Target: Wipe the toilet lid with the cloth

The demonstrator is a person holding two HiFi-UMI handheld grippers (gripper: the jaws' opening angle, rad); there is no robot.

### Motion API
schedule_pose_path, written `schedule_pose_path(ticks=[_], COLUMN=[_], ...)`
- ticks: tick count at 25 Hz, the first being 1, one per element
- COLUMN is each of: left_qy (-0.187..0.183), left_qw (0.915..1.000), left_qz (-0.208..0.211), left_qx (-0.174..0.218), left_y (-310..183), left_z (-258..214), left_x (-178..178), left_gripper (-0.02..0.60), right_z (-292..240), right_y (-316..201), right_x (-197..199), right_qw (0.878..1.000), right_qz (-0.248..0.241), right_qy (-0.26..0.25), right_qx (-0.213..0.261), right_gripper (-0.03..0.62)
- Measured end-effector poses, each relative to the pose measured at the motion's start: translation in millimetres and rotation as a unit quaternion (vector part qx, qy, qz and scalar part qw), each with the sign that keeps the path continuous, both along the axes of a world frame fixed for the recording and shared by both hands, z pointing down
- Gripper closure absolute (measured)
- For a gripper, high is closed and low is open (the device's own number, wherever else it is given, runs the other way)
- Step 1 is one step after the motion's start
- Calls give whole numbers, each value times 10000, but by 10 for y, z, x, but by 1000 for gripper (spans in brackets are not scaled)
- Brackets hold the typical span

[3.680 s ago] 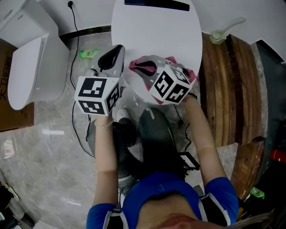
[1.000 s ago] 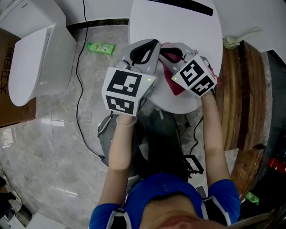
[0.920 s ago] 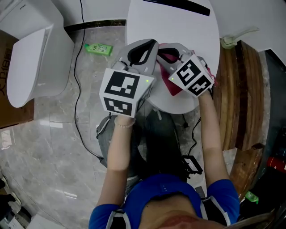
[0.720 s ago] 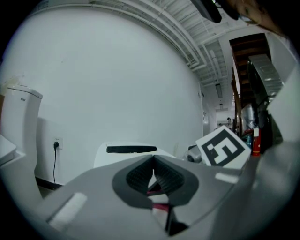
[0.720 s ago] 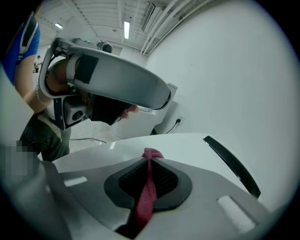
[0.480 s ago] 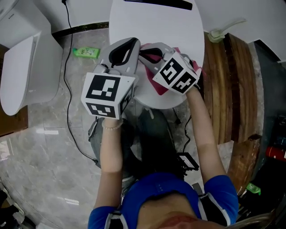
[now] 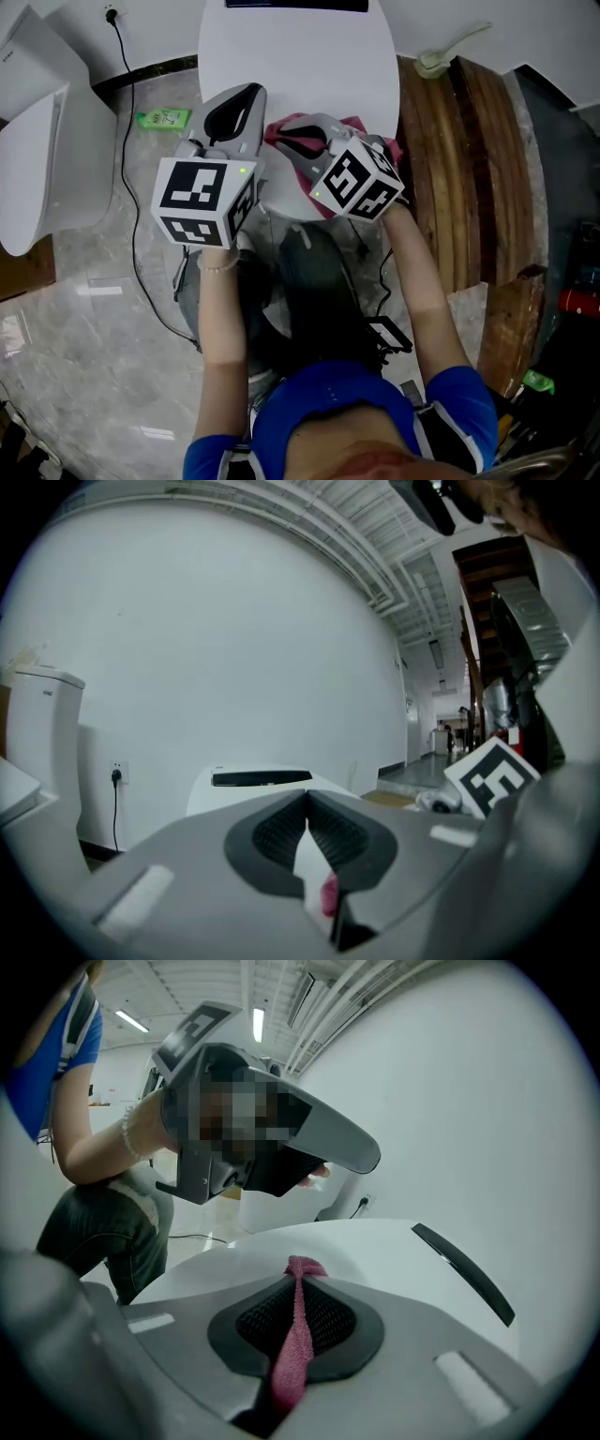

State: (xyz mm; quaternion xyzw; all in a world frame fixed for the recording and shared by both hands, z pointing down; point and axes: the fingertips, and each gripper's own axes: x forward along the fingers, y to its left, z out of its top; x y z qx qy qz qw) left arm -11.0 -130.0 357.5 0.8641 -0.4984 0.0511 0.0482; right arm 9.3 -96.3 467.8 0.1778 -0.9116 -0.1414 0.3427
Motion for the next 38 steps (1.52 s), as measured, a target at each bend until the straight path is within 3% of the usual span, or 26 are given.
schedule_pose_path(ticks=[30,38], left_qy=[-260,-303], left_qw=[9996,9995], left_qz=[-58,-61], left_qx=[-89,-119], left_y=[23,23], left_z=[86,112], left_x=[122,126], left_gripper=[580,580], right_z=[41,20], right_y=[302,48], right_x=[310,415], right_qw=[9993,9955], right_qz=[353,918], right_qy=[-107,-197], right_qx=[37,-81], right_gripper=[579,579])
